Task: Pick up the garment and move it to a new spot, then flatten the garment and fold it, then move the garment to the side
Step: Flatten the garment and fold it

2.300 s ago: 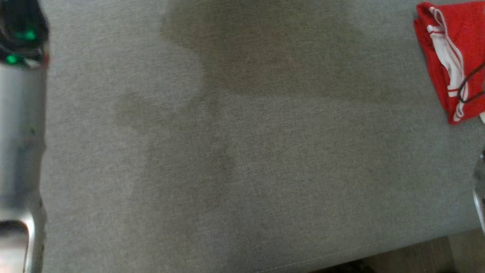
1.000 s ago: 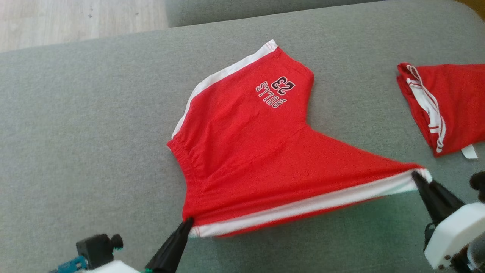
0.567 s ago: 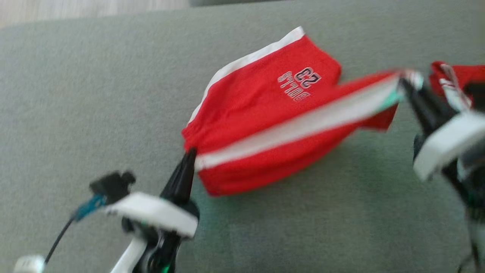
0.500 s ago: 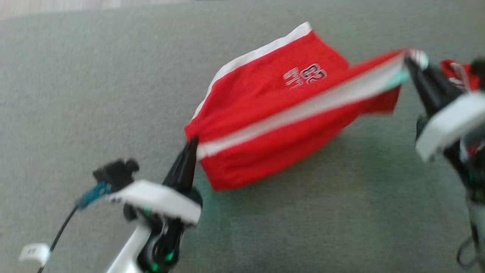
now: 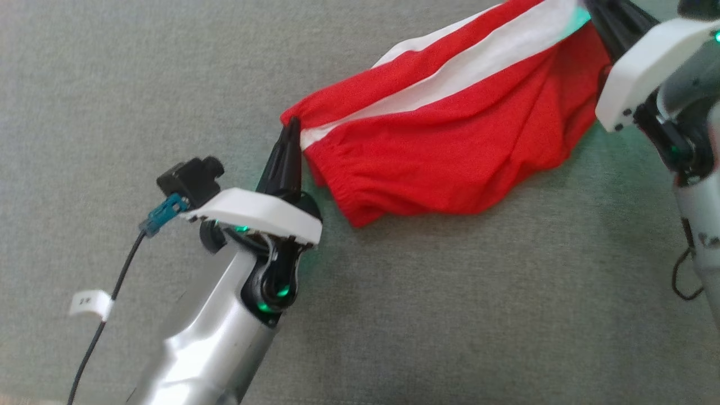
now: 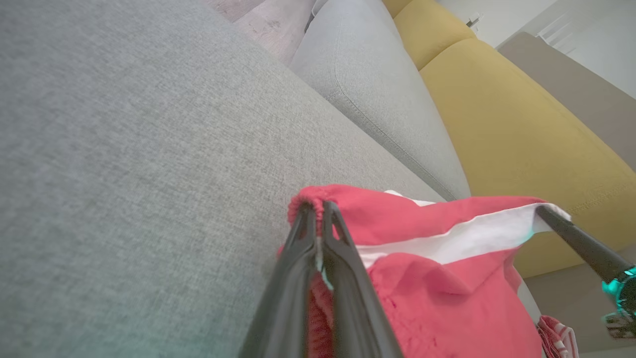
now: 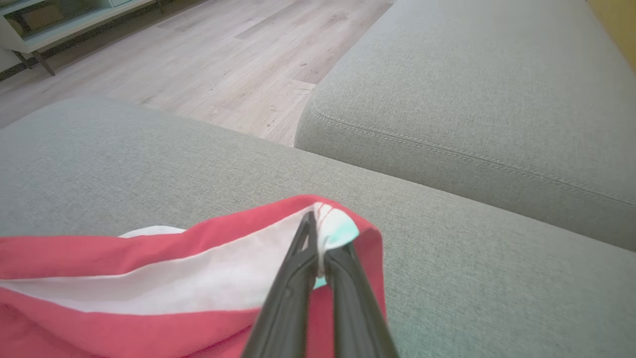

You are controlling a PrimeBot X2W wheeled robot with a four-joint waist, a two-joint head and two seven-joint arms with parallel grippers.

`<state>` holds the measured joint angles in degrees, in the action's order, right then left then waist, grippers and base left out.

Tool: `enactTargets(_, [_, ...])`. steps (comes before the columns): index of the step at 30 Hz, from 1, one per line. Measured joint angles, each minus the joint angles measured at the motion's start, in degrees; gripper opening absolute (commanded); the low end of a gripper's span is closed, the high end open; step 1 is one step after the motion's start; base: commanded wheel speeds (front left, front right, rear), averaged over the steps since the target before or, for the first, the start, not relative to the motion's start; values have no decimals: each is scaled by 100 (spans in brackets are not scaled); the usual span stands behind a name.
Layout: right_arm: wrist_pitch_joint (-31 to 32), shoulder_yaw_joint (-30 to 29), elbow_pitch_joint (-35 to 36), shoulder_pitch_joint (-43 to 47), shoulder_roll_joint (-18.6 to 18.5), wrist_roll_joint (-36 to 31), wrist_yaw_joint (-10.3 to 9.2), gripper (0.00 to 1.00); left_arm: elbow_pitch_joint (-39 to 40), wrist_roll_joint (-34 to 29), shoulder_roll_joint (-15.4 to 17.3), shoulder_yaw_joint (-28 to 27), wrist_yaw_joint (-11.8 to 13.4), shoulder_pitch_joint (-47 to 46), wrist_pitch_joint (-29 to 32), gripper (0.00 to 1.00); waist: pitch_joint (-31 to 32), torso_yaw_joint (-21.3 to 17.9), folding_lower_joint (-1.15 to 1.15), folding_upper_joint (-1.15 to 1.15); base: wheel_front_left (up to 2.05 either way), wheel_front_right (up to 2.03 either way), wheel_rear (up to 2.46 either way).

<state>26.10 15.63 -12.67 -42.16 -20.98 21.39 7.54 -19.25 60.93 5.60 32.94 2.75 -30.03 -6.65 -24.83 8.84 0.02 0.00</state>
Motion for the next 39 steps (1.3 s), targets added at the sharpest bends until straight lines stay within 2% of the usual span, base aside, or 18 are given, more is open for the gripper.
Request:
enactTargets(2, [-247, 123, -460, -260, 4, 47, -1, 0, -197, 0, -105, 7, -105, -184, -113, 0, -141, 105, -1, 0, 0, 0, 0])
enactTargets(3, [-323, 164, -613, -338, 3, 64, -1, 37, -255, 1, -125, 12, -144, -242, -151, 10, -172, 132, 0, 0, 0, 0, 0])
enactTargets(4, [-359, 208, -761, -407, 4, 88, -1, 100, -297, 1, -145, 11, -189, -295, -153, 36, -192, 152, 0, 0, 0, 0, 0])
enactTargets(5, [-399, 246, -892, -456, 8, 125, -1, 100, -343, 2, -158, 16, -235, -353, -169, 51, -200, 165, 0, 0, 0, 0, 0])
enactTargets(6, [-446, 285, -1003, -486, 21, 148, -1, 100, -411, 2, -159, 29, -282, -402, -167, 100, -192, 168, 0, 0, 0, 0, 0])
enactTargets(13, [-543, 522, -1417, -476, -31, 559, -1, 100, -600, 1, -83, 142, -403, -121, -169, 100, 120, 122, -2, 0, 0, 0, 0])
enactTargets(19, [-510, 511, -1357, 86, -315, 900, 0, 100, -444, -326, 332, 160, -402, 634, -605, 100, 577, 55, -3, 0, 0, 0, 0])
enactTargets(24, [-597, 313, -1207, 600, -365, 1067, -1, 100, -270, -1354, 754, -127, -175, 875, -764, 100, 940, 8, -3, 0, 0, 0, 0])
enactTargets(25, [-603, 250, -1190, 664, -368, 1092, -1, 100, -166, -1629, 777, -285, -152, 876, -764, 100, 988, 5, -4, 0, 0, 0, 0])
enactTargets(26, [-603, 250, -1190, 664, -368, 1092, -1, 100, -166, -1629, 777, -285, -152, 876, -764, 100, 988, 5, -4, 0, 0, 0, 0])
enactTargets(27, [-603, 156, -1178, 743, -378, 1106, 0, 100, 70, -2238, 818, -517, -154, 866, -780, 100, 1026, 17, -4, 0, 0, 0, 0])
enactTargets(30, [-599, -29, -1199, 767, -339, 1154, -1, 100, 153, -2826, 764, -773, -178, 868, -780, 100, 950, 59, -2, 0, 0, 0, 0])
enactTargets(34, [-559, -186, -1291, 734, -242, 1135, -1, 100, 148, -3153, 656, -1056, -241, 860, -780, 100, 815, 123, -2, 0, 0, 0, 0])
enactTargets(39, [-433, -431, -1699, 347, -10, 853, -1, 100, 126, -3466, 388, -1400, -478, 749, -780, 100, 525, 285, -1, 0, 0, 0, 0])
